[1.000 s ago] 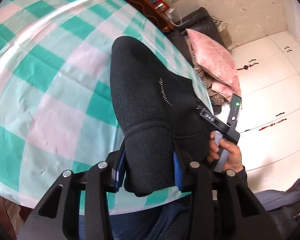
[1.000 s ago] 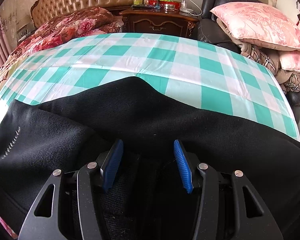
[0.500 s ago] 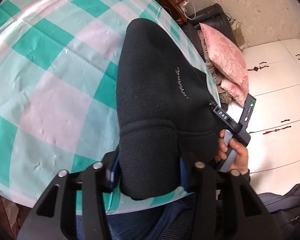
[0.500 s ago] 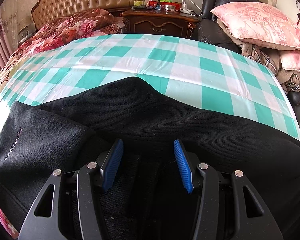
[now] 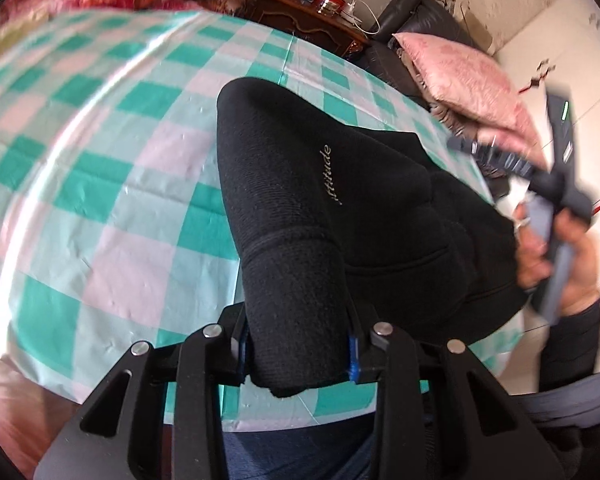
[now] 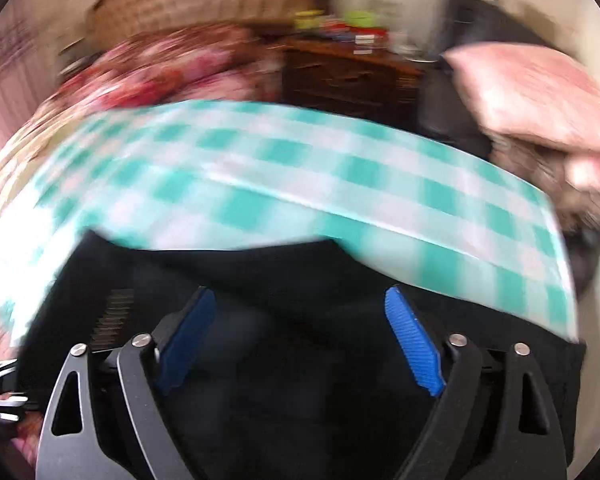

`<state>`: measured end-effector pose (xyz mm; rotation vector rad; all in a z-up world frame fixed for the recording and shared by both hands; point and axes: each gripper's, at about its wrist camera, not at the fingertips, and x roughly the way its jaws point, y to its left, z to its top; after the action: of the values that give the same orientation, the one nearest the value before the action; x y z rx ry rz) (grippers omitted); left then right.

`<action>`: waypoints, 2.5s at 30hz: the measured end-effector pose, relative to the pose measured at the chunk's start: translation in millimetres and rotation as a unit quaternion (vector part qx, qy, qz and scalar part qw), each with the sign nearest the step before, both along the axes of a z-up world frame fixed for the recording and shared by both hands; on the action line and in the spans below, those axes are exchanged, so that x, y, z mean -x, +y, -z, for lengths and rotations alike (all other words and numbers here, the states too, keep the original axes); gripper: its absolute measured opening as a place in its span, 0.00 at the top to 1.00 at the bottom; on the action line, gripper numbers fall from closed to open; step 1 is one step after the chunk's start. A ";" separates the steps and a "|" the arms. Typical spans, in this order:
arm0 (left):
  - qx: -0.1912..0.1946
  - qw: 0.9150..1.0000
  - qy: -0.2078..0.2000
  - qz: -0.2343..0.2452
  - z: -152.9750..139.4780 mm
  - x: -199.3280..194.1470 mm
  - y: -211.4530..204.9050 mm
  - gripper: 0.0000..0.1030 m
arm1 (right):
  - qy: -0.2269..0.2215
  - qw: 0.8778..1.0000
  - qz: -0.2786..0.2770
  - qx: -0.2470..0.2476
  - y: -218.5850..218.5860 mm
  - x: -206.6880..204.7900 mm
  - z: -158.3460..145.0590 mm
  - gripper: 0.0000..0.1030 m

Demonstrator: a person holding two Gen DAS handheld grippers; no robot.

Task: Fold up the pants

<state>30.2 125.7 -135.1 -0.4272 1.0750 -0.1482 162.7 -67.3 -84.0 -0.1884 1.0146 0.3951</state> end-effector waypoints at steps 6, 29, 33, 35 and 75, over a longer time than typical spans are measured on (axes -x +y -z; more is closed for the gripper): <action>-0.063 0.998 -0.007 -0.011 -8.4 -0.2 -17.1 0.67 | 0.149 0.982 -0.113 -0.031 113.2 -9.3 -5.5 0.15; -0.036 0.997 -0.035 -0.054 -10.6 11.4 -20.1 0.17 | 0.204 0.964 -0.143 0.090 195.2 -2.9 52.0 0.73; -0.037 0.998 -0.025 -0.044 -1.7 -0.4 -35.8 0.66 | 0.215 0.966 -0.135 0.039 174.9 -12.4 28.9 0.76; -0.086 0.994 -0.070 -0.023 -23.1 3.5 -54.5 0.68 | 0.212 0.969 -0.126 -0.004 149.5 -21.2 6.2 0.77; -0.465 0.731 -0.347 0.360 6.5 11.0 -493.9 0.68 | 0.110 0.978 0.064 -0.164 -331.6 -21.8 10.3 0.76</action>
<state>19.2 -368.2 -141.5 0.9408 0.3911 -0.3910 184.6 -398.9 -94.3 0.2215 1.1561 0.4661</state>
